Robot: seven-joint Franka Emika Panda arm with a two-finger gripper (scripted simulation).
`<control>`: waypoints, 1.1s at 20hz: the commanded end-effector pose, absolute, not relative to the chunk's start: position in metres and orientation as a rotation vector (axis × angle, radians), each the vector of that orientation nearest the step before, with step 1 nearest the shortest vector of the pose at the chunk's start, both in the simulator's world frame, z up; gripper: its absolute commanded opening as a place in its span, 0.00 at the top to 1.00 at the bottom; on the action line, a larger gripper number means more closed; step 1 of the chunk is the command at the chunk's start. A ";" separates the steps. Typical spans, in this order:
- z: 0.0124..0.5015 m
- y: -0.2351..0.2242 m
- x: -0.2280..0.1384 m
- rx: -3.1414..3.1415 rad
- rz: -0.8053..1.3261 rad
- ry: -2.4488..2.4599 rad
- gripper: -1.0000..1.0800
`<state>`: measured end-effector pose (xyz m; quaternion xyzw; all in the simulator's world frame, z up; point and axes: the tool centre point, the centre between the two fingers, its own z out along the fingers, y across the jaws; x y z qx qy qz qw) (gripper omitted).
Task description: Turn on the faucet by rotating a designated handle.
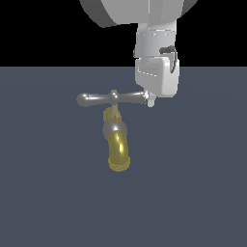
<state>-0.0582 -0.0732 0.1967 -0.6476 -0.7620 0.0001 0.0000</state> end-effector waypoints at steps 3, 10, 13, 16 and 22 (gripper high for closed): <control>0.197 -0.073 -0.055 -2.034 0.000 -2.394 1.00; 0.197 -0.073 -0.036 -2.034 0.000 -2.394 1.00; 0.197 -0.072 -0.027 -2.034 0.000 -2.394 1.00; 0.197 -0.072 -0.018 -2.034 0.000 -2.394 1.00; 0.197 -0.072 -0.001 -2.034 0.000 -2.394 1.00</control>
